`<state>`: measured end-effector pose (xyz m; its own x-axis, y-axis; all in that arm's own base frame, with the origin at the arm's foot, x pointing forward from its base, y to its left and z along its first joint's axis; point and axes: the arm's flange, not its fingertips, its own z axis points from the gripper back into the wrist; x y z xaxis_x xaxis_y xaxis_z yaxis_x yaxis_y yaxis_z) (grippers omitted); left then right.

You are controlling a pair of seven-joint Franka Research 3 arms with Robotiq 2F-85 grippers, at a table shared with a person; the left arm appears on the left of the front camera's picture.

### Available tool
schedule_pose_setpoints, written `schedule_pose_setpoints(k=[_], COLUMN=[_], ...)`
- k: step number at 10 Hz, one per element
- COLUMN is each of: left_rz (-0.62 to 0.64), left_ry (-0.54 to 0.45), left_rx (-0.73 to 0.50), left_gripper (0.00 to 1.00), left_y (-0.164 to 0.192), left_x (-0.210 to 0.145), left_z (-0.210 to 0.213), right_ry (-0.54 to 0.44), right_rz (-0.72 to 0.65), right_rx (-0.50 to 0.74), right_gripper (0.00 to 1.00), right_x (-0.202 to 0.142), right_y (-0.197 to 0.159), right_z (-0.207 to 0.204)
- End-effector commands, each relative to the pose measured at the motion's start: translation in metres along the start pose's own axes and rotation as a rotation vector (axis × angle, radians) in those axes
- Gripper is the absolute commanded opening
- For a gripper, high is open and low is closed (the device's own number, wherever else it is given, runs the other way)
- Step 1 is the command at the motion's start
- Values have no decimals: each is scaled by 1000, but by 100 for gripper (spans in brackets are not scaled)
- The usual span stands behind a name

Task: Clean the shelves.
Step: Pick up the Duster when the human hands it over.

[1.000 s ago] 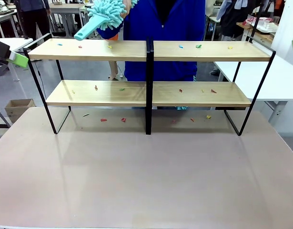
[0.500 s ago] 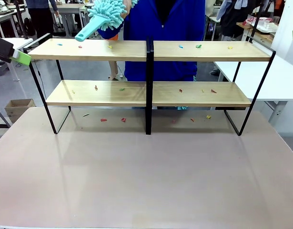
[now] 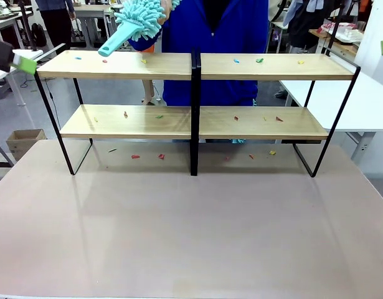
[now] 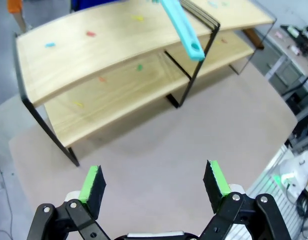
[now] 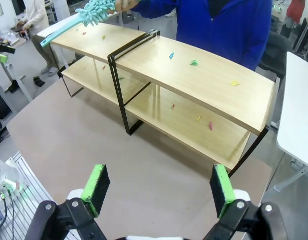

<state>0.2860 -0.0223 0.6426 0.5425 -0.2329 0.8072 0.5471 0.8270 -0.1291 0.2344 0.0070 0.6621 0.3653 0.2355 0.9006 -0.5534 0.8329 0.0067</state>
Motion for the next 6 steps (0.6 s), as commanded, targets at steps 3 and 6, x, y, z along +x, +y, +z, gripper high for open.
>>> schedule_pose_setpoints(k=[3,6], left_rz=[-19,-56], left_ry=[-184,-177], left_rx=[41,20], left_gripper=[100,100], left_y=[-6,-11], left_x=[3,3], left_z=[13,13], right_ry=[7,7], right_rz=[-1,1], right_rx=[19,22], right_gripper=[100,100], right_x=[-7,-8], right_y=[4,5], right_z=[-6,-5])
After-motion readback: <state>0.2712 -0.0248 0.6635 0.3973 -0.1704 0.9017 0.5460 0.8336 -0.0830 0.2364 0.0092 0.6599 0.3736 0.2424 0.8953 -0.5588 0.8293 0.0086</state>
